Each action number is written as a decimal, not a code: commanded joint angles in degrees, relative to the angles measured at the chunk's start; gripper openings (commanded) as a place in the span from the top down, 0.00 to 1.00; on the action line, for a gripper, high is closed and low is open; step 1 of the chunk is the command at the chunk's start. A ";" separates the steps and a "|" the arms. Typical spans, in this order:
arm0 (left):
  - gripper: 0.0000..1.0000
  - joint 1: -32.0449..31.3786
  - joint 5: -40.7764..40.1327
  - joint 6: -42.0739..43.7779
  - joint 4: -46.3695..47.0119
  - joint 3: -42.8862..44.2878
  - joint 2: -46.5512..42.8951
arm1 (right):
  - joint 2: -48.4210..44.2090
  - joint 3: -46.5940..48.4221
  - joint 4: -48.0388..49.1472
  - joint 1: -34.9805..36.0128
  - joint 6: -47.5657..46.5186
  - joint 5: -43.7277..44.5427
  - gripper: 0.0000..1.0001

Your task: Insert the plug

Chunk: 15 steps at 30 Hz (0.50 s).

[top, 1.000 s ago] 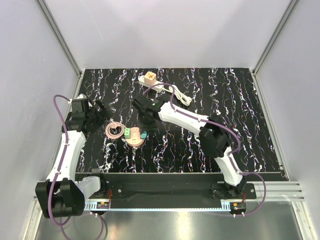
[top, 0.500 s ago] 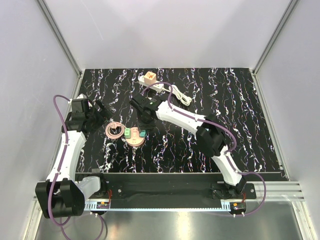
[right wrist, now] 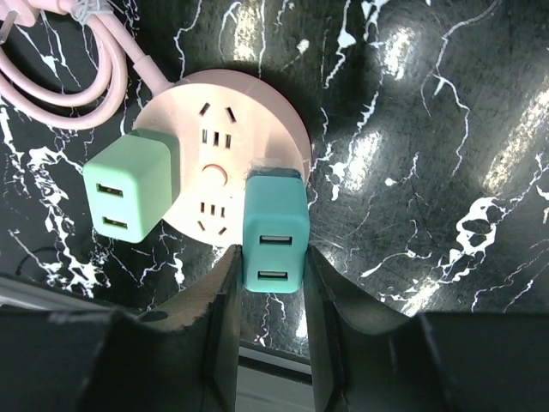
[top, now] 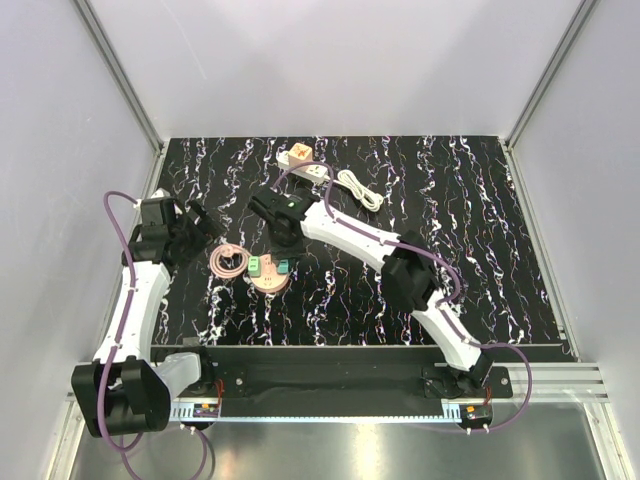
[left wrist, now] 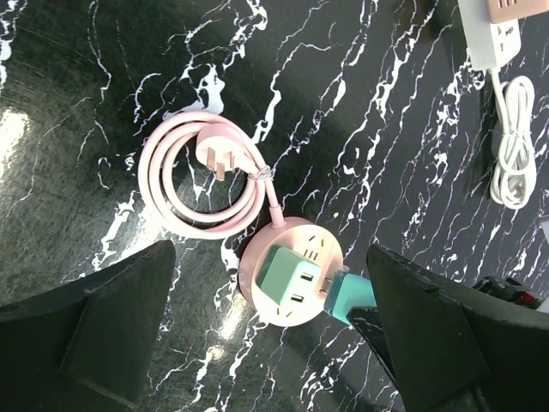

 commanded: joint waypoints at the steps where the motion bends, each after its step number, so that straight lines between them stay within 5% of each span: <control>1: 0.01 0.50 0.14 -0.19 2.08 -0.63 -0.92 | 4.93 4.12 -4.29 2.04 -1.70 2.47 1.00; 15: 0.01 1.12 -1.97 -0.54 1.46 -0.89 -0.83 | 9.41 6.67 -5.43 3.80 -4.07 4.84 1.00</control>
